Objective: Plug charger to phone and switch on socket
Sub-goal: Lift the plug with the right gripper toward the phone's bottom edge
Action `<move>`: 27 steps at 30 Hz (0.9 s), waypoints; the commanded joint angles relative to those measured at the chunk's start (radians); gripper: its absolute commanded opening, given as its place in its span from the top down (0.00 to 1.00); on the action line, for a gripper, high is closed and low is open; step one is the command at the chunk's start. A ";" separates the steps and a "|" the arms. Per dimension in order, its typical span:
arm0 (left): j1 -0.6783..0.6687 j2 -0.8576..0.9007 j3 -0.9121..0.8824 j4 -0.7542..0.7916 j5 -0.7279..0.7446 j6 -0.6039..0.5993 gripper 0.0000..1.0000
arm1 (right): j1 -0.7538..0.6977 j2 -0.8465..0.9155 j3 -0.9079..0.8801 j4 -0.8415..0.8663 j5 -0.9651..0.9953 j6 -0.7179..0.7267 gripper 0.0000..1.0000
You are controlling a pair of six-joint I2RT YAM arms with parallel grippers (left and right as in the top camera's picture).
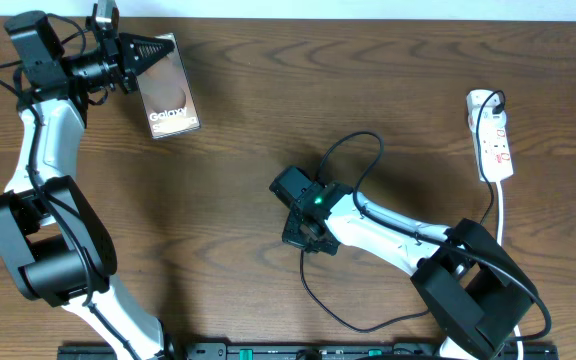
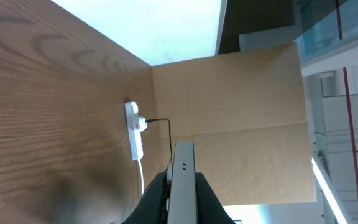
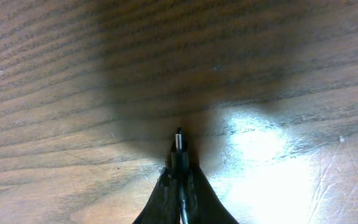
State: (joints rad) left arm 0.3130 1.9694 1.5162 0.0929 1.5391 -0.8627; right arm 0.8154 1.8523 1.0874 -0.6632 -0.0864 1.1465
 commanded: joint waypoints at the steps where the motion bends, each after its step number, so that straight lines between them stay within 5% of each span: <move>1: 0.004 -0.010 0.001 0.002 0.020 0.005 0.93 | -0.005 0.033 -0.001 0.009 -0.001 -0.029 0.99; 7: 0.004 -0.010 0.001 0.002 0.020 0.005 0.93 | -0.058 0.033 -0.001 0.145 -0.373 -0.176 0.99; 14: 0.004 -0.010 0.001 0.003 0.021 0.005 0.93 | -0.172 0.033 -0.001 0.650 -1.044 -0.349 0.99; 27: 0.003 -0.010 0.001 0.003 0.020 0.006 0.93 | -0.436 0.087 -0.002 0.829 -1.278 -0.501 0.99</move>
State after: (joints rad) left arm 0.3130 1.9694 1.5162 0.0929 1.5391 -0.8627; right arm 0.4389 1.8980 1.0851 0.1070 -1.2015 0.6994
